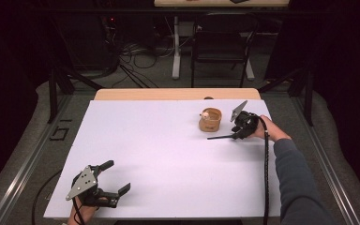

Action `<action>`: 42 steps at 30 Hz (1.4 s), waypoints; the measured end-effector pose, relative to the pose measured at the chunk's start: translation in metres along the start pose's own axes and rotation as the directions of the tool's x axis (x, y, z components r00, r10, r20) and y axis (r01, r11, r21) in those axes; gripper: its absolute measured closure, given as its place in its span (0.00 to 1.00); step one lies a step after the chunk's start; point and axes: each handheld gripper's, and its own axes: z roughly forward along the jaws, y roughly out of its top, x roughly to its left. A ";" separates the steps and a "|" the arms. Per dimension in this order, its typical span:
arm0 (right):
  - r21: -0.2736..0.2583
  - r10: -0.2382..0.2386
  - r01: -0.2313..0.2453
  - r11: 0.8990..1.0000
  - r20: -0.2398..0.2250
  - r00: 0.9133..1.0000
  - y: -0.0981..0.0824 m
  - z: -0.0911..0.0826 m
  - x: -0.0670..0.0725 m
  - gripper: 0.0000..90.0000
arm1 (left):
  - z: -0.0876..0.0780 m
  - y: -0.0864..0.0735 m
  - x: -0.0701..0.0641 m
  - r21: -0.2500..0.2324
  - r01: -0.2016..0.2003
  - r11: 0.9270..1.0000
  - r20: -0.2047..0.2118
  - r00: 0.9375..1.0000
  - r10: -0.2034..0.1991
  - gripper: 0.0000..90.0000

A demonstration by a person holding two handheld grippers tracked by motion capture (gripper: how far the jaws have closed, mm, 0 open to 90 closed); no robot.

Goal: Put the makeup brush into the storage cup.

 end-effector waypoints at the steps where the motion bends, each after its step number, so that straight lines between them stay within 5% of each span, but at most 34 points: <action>1: 0.002 -0.025 0.025 1.000 -0.001 1.000 0.003 0.000 0.000 0.74 | 0.000 0.000 0.000 0.001 -0.001 1.000 -0.003 1.000 0.001 0.00; 3: 0.076 -0.040 0.042 0.996 -0.027 0.999 0.006 0.000 0.001 0.74 | 0.000 0.000 0.000 0.000 -0.001 1.000 -0.006 1.000 0.001 0.00; 5: 0.049 -0.036 0.038 0.998 -0.024 0.999 0.004 0.005 0.002 0.76 | 0.000 0.000 0.000 -0.001 0.000 1.000 -0.006 1.000 0.000 0.00; 7: 0.154 -0.049 0.056 0.986 -0.054 0.997 0.007 -0.001 -0.001 0.77 | 0.000 0.000 0.000 0.002 -0.002 1.000 -0.001 1.000 0.002 0.00; 9: 0.132 -0.073 0.081 0.988 -0.063 0.995 0.007 0.001 -0.002 0.80 | 0.000 0.000 0.000 0.001 -0.002 1.000 0.002 1.000 0.002 0.00; 10: 0.069 -0.045 0.048 0.996 -0.044 0.998 0.004 0.005 0.001 0.82 | 0.000 0.000 0.000 0.002 0.000 1.000 0.002 1.000 0.000 0.00; 14: 0.120 -0.065 0.073 0.990 -0.069 0.996 0.007 0.003 0.000 0.88 | 0.000 0.000 0.000 0.007 -0.003 1.000 0.004 1.000 0.003 0.00; 15: 0.089 -0.060 0.065 0.994 -0.064 0.996 0.006 0.005 0.001 0.89 | 0.000 0.000 0.000 0.007 -0.004 1.000 0.004 1.000 0.004 0.00; 17: 0.120 -0.070 0.079 0.990 -0.079 0.994 0.008 0.004 0.001 0.92 | 0.000 0.000 0.000 0.007 -0.004 1.000 0.003 1.000 0.004 0.00; 23: 0.101 -0.076 0.082 0.991 -0.066 0.995 0.009 0.006 0.004 0.93 | 0.001 0.000 -0.001 0.005 -0.003 1.000 -0.001 1.000 0.003 0.00; 26: 0.193 -0.096 0.110 0.975 -0.080 0.992 0.014 0.001 0.004 0.93 | 0.001 0.000 -0.001 0.006 -0.004 1.000 -0.001 1.000 0.004 0.00; 30: 0.166 -0.096 0.108 0.980 -0.075 0.993 0.011 0.000 0.006 0.93 | 0.001 0.000 0.000 0.009 -0.003 1.000 0.003 1.000 0.003 0.00; 31: 0.103 -0.096 0.102 0.989 -0.057 0.994 0.008 0.003 0.008 0.93 | 0.001 0.000 0.000 0.007 -0.002 1.000 -0.002 1.000 0.002 0.00; 33: 0.235 -0.112 0.131 0.963 -0.092 0.989 0.014 -0.011 0.006 0.93 | 0.002 0.000 -0.001 0.009 -0.004 1.000 -0.003 1.000 0.004 0.00; 36: 0.125 -0.110 0.117 0.985 -0.060 0.992 0.011 -0.009 0.013 0.93 | 0.002 0.000 -0.001 0.013 -0.006 1.000 0.002 1.000 0.006 0.00; 42: 0.139 -0.143 0.150 0.979 -0.059 0.988 0.018 -0.020 0.021 0.93 | 0.002 0.000 -0.001 0.012 -0.006 1.000 0.000 1.000 0.006 0.00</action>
